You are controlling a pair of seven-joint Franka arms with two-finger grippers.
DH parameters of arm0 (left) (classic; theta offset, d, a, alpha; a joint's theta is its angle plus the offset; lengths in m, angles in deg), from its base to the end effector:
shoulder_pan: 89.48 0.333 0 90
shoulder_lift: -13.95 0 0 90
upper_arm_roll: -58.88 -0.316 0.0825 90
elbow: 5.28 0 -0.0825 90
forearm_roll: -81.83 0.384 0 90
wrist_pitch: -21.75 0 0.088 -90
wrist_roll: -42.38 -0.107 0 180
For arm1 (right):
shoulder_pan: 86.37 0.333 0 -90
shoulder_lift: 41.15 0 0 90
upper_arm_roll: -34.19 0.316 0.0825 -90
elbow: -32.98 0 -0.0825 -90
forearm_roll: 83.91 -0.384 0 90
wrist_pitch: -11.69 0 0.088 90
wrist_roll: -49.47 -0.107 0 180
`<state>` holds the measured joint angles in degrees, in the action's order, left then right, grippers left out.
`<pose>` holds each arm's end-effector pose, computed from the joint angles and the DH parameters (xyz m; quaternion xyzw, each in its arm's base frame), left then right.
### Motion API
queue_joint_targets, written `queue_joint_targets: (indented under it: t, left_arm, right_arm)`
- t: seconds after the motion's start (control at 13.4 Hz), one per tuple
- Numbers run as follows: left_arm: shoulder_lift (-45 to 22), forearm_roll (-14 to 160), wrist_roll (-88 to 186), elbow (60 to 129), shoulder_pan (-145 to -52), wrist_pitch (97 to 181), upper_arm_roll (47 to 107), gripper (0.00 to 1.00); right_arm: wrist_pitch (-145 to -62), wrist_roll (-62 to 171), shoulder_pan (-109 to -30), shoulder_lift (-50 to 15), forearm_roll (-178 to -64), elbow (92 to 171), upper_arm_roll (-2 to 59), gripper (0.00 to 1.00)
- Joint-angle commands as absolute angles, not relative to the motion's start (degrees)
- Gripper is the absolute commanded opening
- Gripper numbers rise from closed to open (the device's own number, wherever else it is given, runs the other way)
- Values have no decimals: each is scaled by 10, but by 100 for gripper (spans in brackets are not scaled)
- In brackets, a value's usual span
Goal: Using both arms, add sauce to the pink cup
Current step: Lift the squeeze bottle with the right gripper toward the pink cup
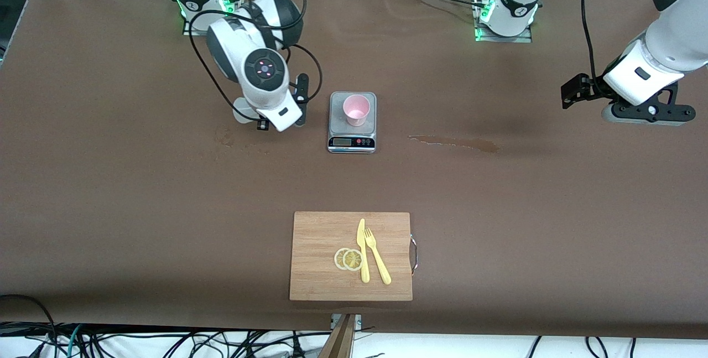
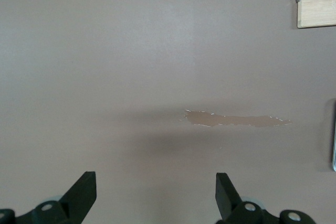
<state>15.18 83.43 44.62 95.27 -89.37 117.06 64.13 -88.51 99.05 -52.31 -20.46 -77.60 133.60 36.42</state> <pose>0.5463 -0.0468 0.5570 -0.9989 0.0270 0.0340 0.0171 0.4933 0.3480 0.3394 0.7056 0.6832 -0.1866 0.0231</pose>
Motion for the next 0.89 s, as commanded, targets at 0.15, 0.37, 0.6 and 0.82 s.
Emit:
queue_joint_targets:
  t: [0.15,0.37,0.6,0.82]
  left_arm:
    - [162,837,443,947,-890,1159,641,100]
    - [161,837,444,949,-891,1160,644,100]
    - [161,837,443,948,-891,1160,644,100]
    - [166,837,440,948,-890,1149,644,100]
  right_arm:
    - [-806,942,-480,-148,-755,1249,360,0]
    - [-781,909,-454,-118,-742,1221,357,0]
    - [-749,901,-435,-97,-735,1190,357,0]
    - [-731,886,-415,-89,-724,1181,355,0]
